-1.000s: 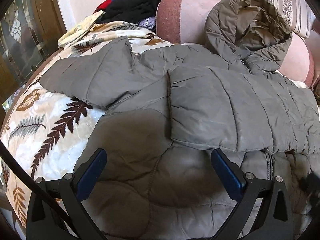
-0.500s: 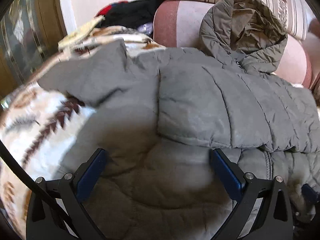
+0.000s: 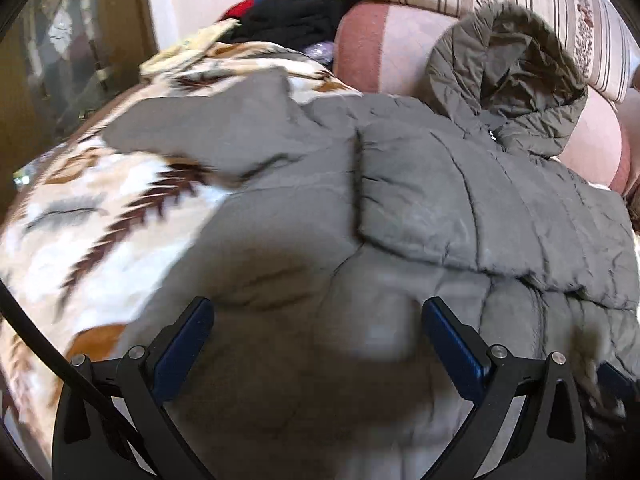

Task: Fold large clothes

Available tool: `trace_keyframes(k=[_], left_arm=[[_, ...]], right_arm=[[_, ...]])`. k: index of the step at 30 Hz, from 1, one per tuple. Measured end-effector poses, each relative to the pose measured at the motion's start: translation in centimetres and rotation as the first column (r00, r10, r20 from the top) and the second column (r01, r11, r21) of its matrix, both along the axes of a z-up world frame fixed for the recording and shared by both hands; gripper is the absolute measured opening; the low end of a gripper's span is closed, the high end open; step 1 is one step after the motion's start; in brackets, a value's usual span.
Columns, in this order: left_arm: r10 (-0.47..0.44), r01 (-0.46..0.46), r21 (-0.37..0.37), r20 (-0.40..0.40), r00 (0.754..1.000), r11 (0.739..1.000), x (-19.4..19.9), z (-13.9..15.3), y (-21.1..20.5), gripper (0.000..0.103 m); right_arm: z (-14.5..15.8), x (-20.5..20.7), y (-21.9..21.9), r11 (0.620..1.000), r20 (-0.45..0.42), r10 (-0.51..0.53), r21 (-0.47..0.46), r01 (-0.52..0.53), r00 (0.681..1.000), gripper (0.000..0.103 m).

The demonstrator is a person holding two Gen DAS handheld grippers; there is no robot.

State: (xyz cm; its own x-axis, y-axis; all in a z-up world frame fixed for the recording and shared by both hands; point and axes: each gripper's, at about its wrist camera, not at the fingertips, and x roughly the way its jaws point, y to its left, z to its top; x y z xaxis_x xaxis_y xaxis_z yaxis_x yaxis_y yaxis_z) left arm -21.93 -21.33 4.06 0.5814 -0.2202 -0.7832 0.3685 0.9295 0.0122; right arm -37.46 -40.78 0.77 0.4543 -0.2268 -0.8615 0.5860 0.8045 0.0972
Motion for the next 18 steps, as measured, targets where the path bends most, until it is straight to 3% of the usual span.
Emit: trace_keyframes(k=[3,7,10,14,16,18], left_arm=[[0.05,-0.049,-0.013,0.028,0.998,0.999,-1.9,3.7,2.8,0.103],[0.105,-0.098,-0.06,0.112,0.988,0.993,-3.0,9.5,5.9,0.103],[0.106,-0.094,-0.098,0.12,0.987,0.991,-2.5,12.5,6.8,0.103],[0.112,-0.094,-0.153,0.114,0.987,0.984,-1.1,15.4,8.0,0.103],[0.105,-0.089,-0.136,0.118,0.987,0.987,0.2,16.1,8.3,0.103],[0.104,-0.092,-0.101,0.131,0.986,0.991,2.5,16.7,8.8,0.103]], right_arm=[[0.3,-0.1,-0.1,1.0,0.02,0.013,0.015,-0.013,1.0,0.093],[1.7,-1.8,0.4,0.996,0.127,0.05,0.073,-0.06,0.991,0.085],[3.6,-3.4,1.3,0.995,0.214,0.082,0.041,-0.093,0.973,0.085],[4.8,-3.9,0.9,0.993,0.295,0.036,0.096,-0.067,0.955,0.085],[5.0,-3.3,0.7,0.987,0.326,0.019,0.144,-0.07,0.945,0.085],[5.2,-2.7,1.1,0.989,0.336,0.032,0.122,-0.078,0.941,0.085]])
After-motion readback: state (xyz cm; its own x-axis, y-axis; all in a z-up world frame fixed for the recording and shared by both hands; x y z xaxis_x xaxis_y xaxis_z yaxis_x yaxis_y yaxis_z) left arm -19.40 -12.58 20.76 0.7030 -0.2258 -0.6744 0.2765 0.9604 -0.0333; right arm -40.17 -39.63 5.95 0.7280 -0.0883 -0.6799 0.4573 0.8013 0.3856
